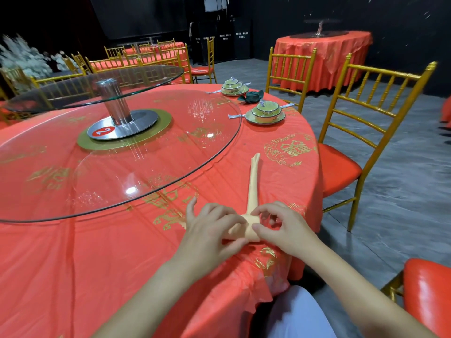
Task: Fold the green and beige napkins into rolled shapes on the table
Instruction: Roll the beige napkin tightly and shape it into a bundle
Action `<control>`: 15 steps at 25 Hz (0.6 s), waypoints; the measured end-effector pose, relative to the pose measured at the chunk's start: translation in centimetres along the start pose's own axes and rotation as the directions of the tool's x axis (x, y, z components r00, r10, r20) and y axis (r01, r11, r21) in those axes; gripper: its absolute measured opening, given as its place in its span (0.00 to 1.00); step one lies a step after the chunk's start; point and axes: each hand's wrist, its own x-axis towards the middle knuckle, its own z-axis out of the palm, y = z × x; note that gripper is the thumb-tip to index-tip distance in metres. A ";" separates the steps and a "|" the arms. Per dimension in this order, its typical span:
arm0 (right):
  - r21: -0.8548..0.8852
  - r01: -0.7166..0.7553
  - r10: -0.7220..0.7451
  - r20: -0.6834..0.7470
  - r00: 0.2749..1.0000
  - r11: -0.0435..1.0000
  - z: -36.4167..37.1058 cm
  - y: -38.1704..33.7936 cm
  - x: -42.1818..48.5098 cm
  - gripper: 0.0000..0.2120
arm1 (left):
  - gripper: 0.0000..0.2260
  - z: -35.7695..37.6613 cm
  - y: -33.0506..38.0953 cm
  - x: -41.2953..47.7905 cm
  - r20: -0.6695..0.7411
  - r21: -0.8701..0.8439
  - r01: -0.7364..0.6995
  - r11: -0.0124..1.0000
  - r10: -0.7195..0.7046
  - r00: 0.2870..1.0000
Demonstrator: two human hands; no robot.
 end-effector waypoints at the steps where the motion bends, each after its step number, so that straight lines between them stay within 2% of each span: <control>1: 0.013 -0.018 0.018 0.001 1.000 1.000 0.0 0.0 0.2 0.10 | 0.16 0.3 0.0 -0.3 0.008 0.020 -0.024 1.000 0.024 1.000; 5: 0.024 -0.038 0.038 0.008 0.999 0.999 0.1 0.2 0.3 0.09 | 0.17 0.8 0.1 0.4 -0.004 0.025 0.005 1.000 -0.005 1.000; 8: -0.027 0.023 -0.023 0.002 1.000 0.999 -0.1 0.3 -0.7 0.19 | 0.16 0.9 -0.1 1.4 0.002 0.001 0.023 1.000 -0.023 1.000; 10: -0.083 0.064 -0.064 0.008 0.998 0.994 -0.2 0.3 -1.0 0.21 | 0.17 0.7 -0.2 2.3 0.055 0.002 0.042 0.999 -0.042 0.998; 13: -0.130 0.051 -0.052 -0.003 0.999 0.990 -0.1 0.4 -0.5 0.22 | 0.18 0.4 -0.6 3.9 0.165 -0.001 0.085 0.996 -0.084 0.983; 15: -0.109 0.031 -0.035 -0.034 0.999 0.994 0.0 0.5 0.2 0.20 | 0.20 0.6 -0.8 4.4 0.153 -0.043 0.035 0.998 -0.028 0.988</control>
